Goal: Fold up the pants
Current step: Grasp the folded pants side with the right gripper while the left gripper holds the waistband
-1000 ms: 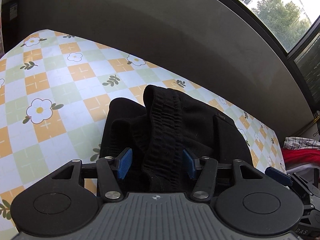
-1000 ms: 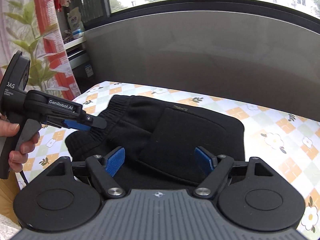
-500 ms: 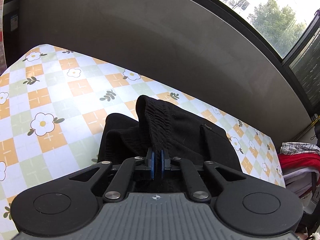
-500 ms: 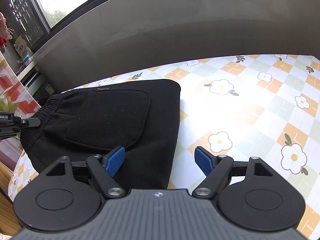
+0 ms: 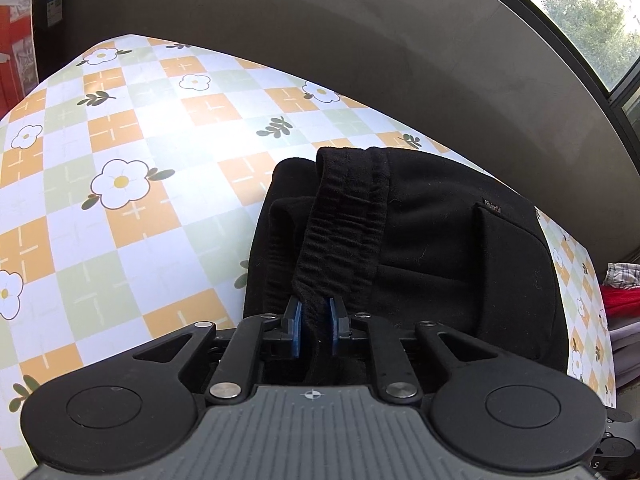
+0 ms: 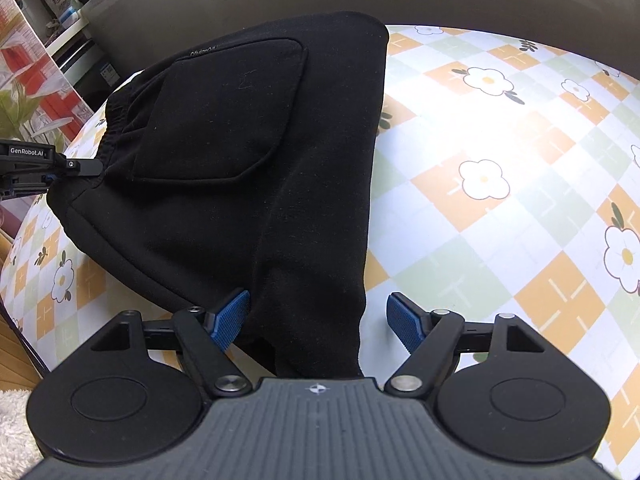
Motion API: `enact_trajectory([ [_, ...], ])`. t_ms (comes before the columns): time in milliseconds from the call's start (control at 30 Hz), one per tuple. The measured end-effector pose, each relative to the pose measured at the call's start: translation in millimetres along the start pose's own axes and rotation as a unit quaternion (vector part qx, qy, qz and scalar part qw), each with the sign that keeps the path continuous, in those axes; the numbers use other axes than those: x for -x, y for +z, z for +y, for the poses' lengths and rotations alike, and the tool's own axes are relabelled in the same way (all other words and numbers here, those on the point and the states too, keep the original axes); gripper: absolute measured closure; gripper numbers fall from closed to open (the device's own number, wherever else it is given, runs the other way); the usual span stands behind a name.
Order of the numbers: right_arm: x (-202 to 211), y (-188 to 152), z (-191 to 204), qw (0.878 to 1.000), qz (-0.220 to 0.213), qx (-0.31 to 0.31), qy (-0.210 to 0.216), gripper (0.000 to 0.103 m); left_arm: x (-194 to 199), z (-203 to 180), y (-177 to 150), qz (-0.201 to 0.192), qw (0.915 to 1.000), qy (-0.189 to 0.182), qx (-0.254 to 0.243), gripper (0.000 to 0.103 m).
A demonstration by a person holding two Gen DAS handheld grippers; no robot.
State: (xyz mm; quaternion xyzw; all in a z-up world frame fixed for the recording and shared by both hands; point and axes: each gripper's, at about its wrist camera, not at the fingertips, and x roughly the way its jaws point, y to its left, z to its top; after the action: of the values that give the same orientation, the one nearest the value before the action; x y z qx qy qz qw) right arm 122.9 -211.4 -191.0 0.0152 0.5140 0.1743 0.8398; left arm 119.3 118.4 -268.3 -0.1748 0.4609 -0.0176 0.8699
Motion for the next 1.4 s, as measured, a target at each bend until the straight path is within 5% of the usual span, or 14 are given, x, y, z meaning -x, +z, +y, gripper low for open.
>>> enact_trajectory([
  [100,4,3,3,1.000,-0.012,0.006,-0.004,0.026,3,0,0,-0.007,1.0000,0.003,-0.002,0.071],
  [133,7,4,6,1.000,-0.018,0.011,-0.006,0.026,5,0,0,-0.007,1.0000,0.005,0.000,0.059],
  [167,10,6,8,1.000,-0.024,0.016,-0.006,0.025,7,-1,3,-0.003,0.9998,0.018,0.004,0.035],
  [233,17,10,10,0.999,-0.037,0.026,-0.003,0.025,11,-1,7,-0.008,0.9990,0.043,0.013,0.017],
  [467,26,38,0,0.997,-0.075,-0.002,0.014,0.020,6,-10,24,0.001,0.9998,-0.015,0.010,0.006],
  [600,12,58,-6,0.996,-0.086,-0.030,0.019,0.019,-15,-11,27,0.023,0.9997,-0.001,-0.009,0.006],
  [1167,-28,75,-28,0.990,-0.052,-0.120,0.056,0.019,-49,37,32,0.068,0.9926,-0.101,0.007,0.003],
  [1400,-35,75,-30,0.986,-0.046,-0.143,0.066,0.018,-52,40,35,0.075,0.9905,-0.115,0.005,0.003],
])
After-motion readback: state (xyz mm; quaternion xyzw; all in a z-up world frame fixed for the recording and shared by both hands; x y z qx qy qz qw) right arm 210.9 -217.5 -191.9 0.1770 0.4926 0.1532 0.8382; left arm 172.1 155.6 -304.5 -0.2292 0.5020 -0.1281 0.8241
